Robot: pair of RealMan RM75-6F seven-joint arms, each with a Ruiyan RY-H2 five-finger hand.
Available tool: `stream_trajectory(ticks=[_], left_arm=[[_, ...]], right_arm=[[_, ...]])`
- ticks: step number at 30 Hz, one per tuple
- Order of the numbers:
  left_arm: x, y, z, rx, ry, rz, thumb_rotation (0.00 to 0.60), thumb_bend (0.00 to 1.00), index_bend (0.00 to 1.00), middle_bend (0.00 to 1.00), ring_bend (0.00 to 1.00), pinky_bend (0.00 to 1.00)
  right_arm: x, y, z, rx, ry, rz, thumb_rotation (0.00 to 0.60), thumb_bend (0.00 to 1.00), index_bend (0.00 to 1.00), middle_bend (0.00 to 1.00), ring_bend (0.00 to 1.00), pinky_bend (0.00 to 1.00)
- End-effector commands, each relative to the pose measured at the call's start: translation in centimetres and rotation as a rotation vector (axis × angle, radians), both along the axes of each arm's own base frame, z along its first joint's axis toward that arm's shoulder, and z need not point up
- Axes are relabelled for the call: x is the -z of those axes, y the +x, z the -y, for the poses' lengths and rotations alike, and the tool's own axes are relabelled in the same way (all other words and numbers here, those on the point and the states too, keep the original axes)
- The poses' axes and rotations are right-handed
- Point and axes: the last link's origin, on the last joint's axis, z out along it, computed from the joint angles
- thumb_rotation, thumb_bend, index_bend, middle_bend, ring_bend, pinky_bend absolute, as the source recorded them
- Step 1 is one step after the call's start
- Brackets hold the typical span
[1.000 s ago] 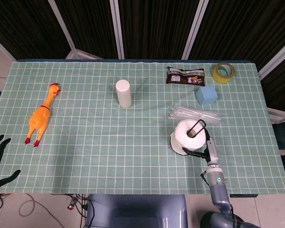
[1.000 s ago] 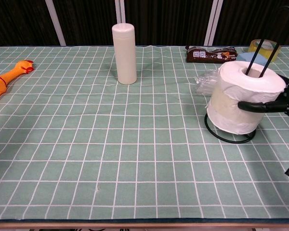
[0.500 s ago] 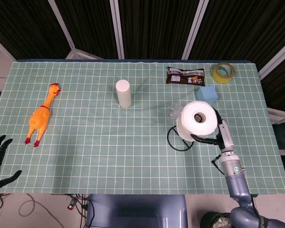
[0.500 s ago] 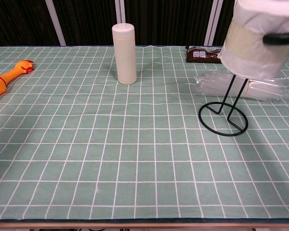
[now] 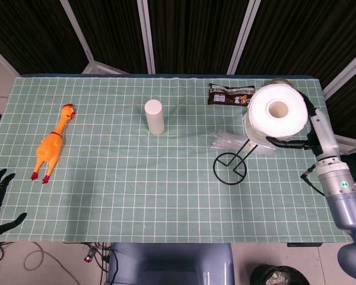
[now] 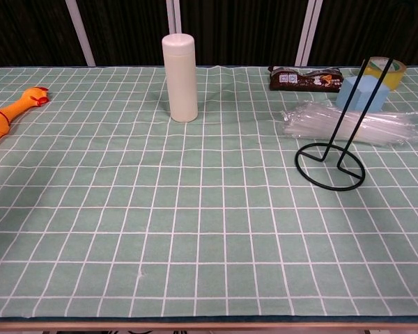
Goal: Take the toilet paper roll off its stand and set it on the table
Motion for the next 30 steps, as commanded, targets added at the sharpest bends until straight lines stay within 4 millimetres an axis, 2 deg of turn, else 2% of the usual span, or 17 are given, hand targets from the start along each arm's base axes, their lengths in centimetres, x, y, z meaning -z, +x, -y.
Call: stream_trajectory(ticks=[1, 3, 6, 11, 14, 19, 21, 24, 30], left_arm=[[0.0, 0.0, 0.0, 0.000, 0.001, -0.001, 0.600, 0.05, 0.14, 0.04, 0.00, 0.00], [0.0, 0.0, 0.0, 0.000, 0.001, 0.000, 0.600, 0.05, 0.14, 0.04, 0.00, 0.00], [0.1, 0.0, 0.0, 0.001, -0.001, -0.002, 0.600, 0.05, 0.14, 0.04, 0.00, 0.00], [0.2, 0.1, 0.0, 0.003, -0.005, -0.003, 0.600, 0.05, 0.14, 0.04, 0.00, 0.00], [0.1, 0.1, 0.0, 0.001, -0.001, -0.001, 0.600, 0.05, 0.14, 0.04, 0.00, 0.00], [-0.1, 0.0, 0.0, -0.003, 0.005, 0.002, 0.600, 0.05, 0.14, 0.04, 0.00, 0.00], [-0.1, 0.0, 0.0, -0.003, 0.003, 0.002, 0.600, 0.05, 0.14, 0.04, 0.00, 0.00], [-0.2, 0.0, 0.0, -0.002, 0.008, 0.005, 0.600, 0.05, 0.14, 0.04, 0.00, 0.00], [-0.2, 0.0, 0.0, -0.001, 0.010, 0.008, 0.600, 0.05, 0.14, 0.04, 0.00, 0.00]], right_arm=[[-2.0, 0.3, 0.0, -0.001, -0.007, -0.015, 0.600, 0.00, 0.19, 0.27, 0.04, 0.00], [-2.7, 0.1, -0.2, 0.003, -0.013, -0.022, 0.600, 0.00, 0.19, 0.27, 0.04, 0.00], [-4.2, -1.2, -0.7, 0.032, -0.021, -0.045, 0.600, 0.00, 0.19, 0.27, 0.04, 0.00], [-4.2, -4.0, -2.0, 0.071, -0.002, -0.103, 0.600, 0.00, 0.19, 0.27, 0.04, 0.00], [-3.4, -6.4, -3.3, 0.063, 0.002, -0.164, 0.600, 0.00, 0.19, 0.27, 0.04, 0.00], [-2.1, -9.0, -5.9, 0.067, 0.077, -0.159, 0.600, 0.00, 0.19, 0.27, 0.04, 0.00], [-1.6, -10.0, -7.6, 0.064, 0.108, -0.138, 0.600, 0.00, 0.19, 0.27, 0.04, 0.00], [-0.8, -11.1, -9.1, 0.053, 0.138, -0.113, 0.600, 0.00, 0.19, 0.27, 0.04, 0.00], [2.0, -12.8, -11.6, 0.049, 0.231, -0.077, 0.600, 0.00, 0.19, 0.27, 0.04, 0.00]])
